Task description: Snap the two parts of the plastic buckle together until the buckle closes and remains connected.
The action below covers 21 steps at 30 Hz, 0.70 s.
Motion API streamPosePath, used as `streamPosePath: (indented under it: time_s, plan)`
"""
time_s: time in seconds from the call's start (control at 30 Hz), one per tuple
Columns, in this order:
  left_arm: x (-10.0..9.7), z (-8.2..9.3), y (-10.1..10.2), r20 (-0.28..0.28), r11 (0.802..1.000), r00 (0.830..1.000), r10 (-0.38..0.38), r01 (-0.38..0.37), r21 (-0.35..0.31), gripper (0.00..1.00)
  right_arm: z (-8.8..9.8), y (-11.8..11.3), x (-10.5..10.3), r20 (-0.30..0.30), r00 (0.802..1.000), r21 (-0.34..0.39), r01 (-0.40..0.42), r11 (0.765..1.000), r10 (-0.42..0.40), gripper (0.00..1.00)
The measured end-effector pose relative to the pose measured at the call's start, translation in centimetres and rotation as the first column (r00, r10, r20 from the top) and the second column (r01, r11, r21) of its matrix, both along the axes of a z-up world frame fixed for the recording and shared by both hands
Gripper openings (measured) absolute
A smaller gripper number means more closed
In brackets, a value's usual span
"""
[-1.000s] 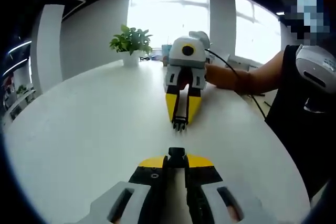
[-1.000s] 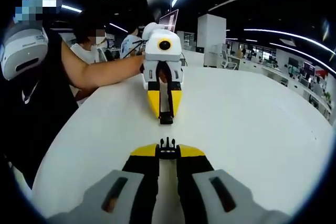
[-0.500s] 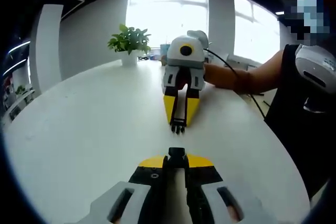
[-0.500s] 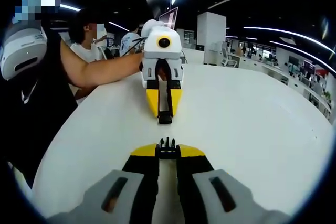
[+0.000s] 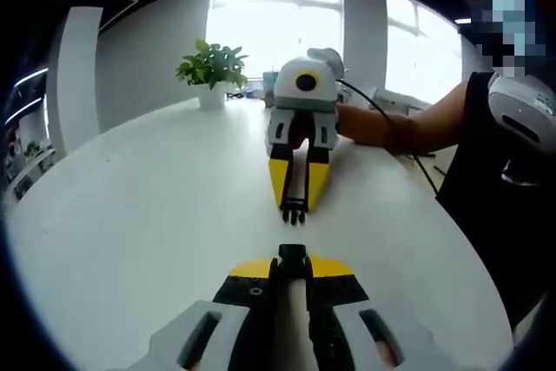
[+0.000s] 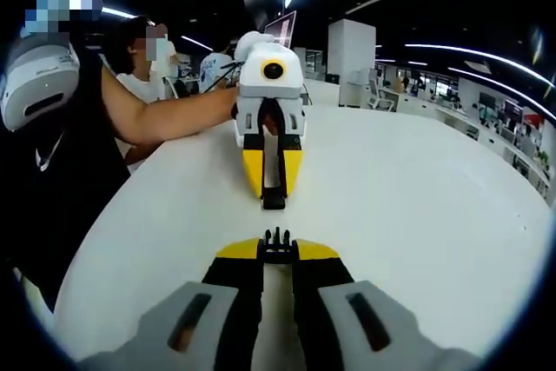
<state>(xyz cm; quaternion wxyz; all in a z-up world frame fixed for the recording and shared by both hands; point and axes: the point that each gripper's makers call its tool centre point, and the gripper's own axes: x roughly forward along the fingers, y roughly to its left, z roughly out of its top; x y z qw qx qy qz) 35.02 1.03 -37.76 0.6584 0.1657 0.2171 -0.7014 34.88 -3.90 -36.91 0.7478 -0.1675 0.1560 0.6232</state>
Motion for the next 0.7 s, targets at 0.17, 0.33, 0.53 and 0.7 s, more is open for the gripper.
streamPosePath:
  time_s: [0.17, 0.33, 0.53, 0.7]
  plan:
    - [0.01, -0.09, -0.12, -0.001, 1.0, 1.0, -0.001, 0.001, 0.0, 0.11, -0.08, 0.04, -0.03, -0.003, 1.0, -0.002, -0.002, 1.0, 0.002, 0.11]
    - [-0.03, -0.13, -0.15, -0.003, 1.0, 1.0, -0.001, 0.001, -0.002, 0.11, -0.25, 0.08, -0.05, -0.006, 1.0, -0.007, -0.004, 1.0, 0.004, 0.11]
    - [-0.04, -0.12, -0.25, -0.007, 1.0, 1.0, 0.004, -0.004, -0.005, 0.11, -0.24, 0.09, -0.02, -0.004, 1.0, -0.007, -0.003, 1.0, 0.003, 0.11]
    - [-0.09, -0.13, -0.36, -0.012, 1.0, 1.0, -0.001, 0.0, -0.011, 0.11, -0.26, 0.0, 0.05, -0.008, 1.0, -0.009, 0.001, 1.0, -0.001, 0.11]
